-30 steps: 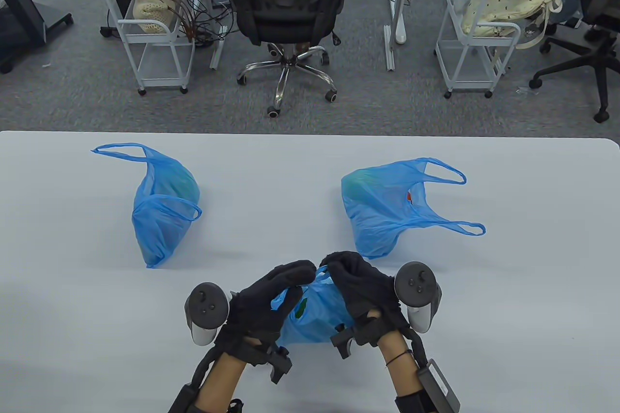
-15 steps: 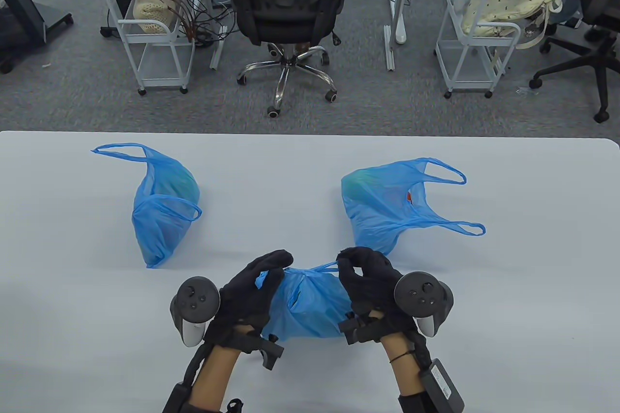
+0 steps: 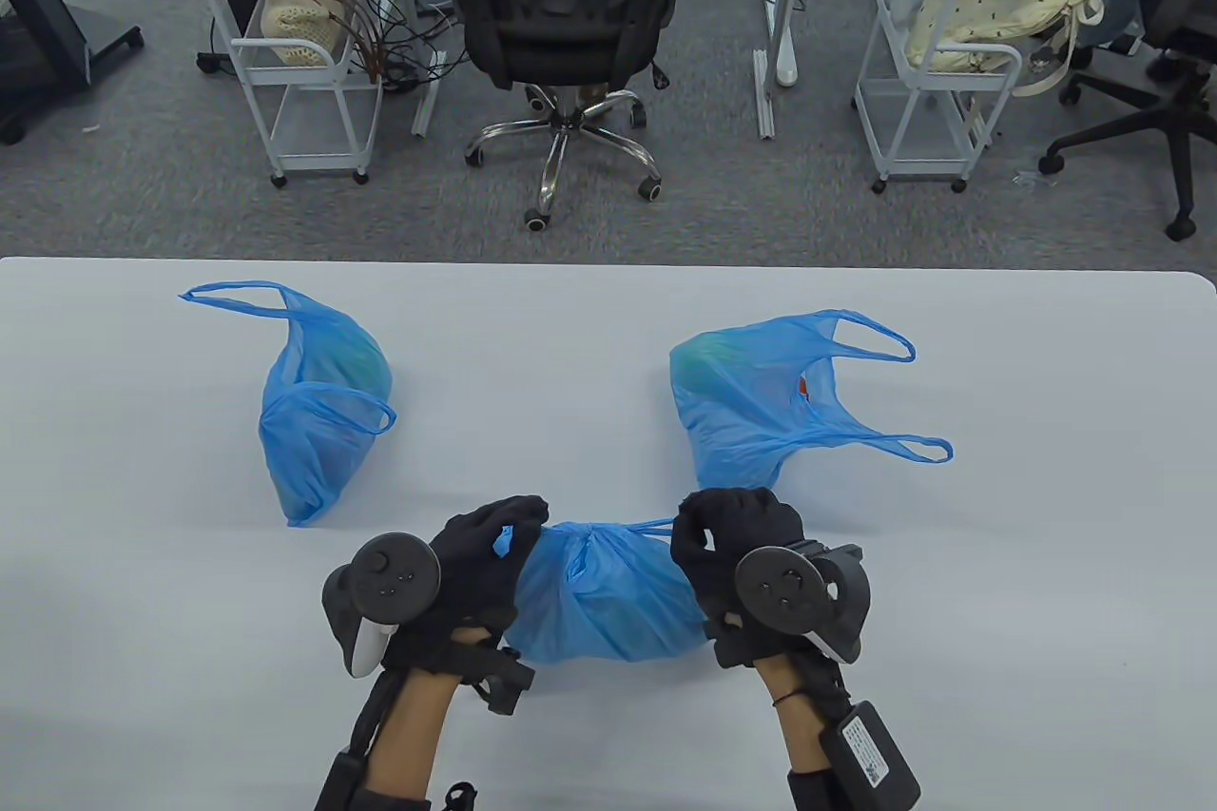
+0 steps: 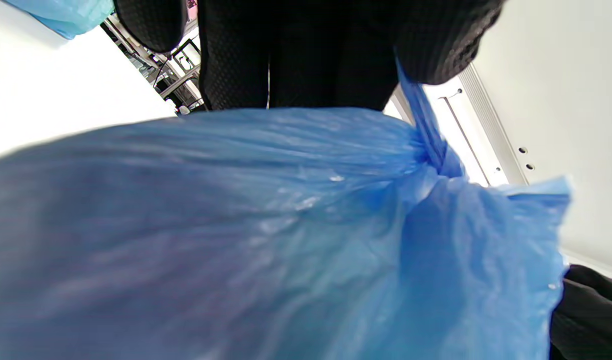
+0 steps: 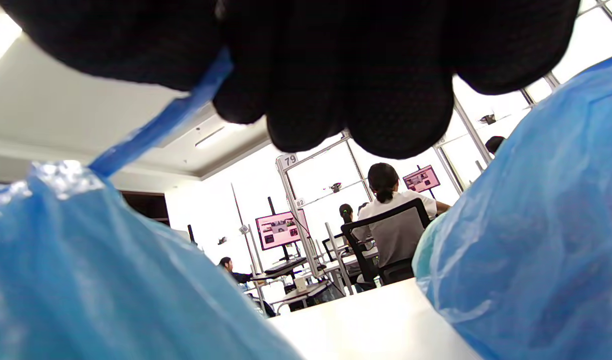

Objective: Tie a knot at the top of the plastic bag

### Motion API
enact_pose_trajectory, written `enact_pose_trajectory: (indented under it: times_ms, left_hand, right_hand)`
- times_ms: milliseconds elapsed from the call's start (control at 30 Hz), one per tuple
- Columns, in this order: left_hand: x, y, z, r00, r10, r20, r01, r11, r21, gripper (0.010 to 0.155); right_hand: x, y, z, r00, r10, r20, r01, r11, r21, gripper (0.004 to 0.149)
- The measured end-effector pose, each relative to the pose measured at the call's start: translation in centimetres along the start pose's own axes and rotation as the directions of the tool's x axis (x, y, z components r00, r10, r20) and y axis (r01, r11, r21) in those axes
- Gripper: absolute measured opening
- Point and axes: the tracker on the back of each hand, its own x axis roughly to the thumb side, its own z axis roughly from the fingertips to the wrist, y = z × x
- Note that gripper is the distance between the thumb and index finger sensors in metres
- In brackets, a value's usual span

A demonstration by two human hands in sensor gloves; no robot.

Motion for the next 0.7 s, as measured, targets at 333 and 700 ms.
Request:
enact_pose_trajectory:
  times_ms: [333,700]
  left_hand:
    - [-0.4,0.2,-0.3,0.987,-0.158,-0.042,0.157,0.987,-0.033,0.047]
    - [-1.4,0.6,-0.4,0.927,-0.351,-0.134,0.340,0.935,-0.098,0.045]
  right_hand:
    - [-0.5,0.4,-0.3,0.983,0.177,0.047,-0.182,0.976,0.124,0.036]
    - [-2.3,1.3,0.0,0.971,0.237,0.019,-0.235,0.944,0.233,0.034]
